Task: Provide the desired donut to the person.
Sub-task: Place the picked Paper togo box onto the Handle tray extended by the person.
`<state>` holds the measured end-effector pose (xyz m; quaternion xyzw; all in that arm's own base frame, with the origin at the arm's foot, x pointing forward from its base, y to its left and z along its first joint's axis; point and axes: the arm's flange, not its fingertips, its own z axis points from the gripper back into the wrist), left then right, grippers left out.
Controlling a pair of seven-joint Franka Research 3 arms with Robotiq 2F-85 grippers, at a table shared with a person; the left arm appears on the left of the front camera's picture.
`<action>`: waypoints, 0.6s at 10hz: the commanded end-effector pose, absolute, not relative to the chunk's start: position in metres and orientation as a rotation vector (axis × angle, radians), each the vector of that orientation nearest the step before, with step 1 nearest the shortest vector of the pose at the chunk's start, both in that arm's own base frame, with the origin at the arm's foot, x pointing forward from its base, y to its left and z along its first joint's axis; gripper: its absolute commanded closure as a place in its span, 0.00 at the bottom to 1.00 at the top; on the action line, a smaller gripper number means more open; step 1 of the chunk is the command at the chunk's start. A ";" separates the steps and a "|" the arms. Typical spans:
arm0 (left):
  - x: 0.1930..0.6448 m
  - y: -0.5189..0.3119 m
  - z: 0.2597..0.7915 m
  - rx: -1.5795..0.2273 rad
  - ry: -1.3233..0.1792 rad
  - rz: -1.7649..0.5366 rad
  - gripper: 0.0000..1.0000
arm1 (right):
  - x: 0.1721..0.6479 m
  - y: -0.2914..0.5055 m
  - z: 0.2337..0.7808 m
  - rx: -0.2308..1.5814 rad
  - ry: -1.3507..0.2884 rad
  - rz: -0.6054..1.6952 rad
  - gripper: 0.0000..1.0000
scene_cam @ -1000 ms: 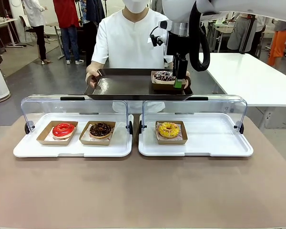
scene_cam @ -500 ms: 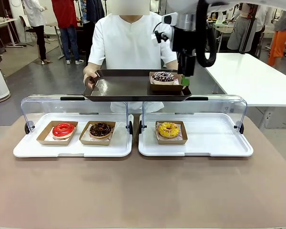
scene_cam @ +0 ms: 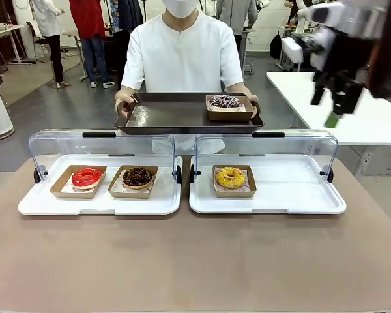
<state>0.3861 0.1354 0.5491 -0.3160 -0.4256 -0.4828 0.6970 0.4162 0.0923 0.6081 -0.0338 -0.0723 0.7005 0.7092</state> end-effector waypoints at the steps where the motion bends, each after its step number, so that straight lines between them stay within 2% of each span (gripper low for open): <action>1: 0.385 0.135 0.550 -0.706 -0.956 -1.077 0.00 | 0.411 0.059 0.578 -0.066 -0.225 1.529 0.00; 5: 0.385 0.135 0.550 -0.706 -0.956 -1.077 0.00 | 0.436 0.023 0.551 -0.040 -0.233 1.485 0.00; 6: 0.385 0.135 0.550 -0.706 -0.956 -1.077 0.00 | 0.419 0.022 0.563 -0.053 -0.222 1.463 0.00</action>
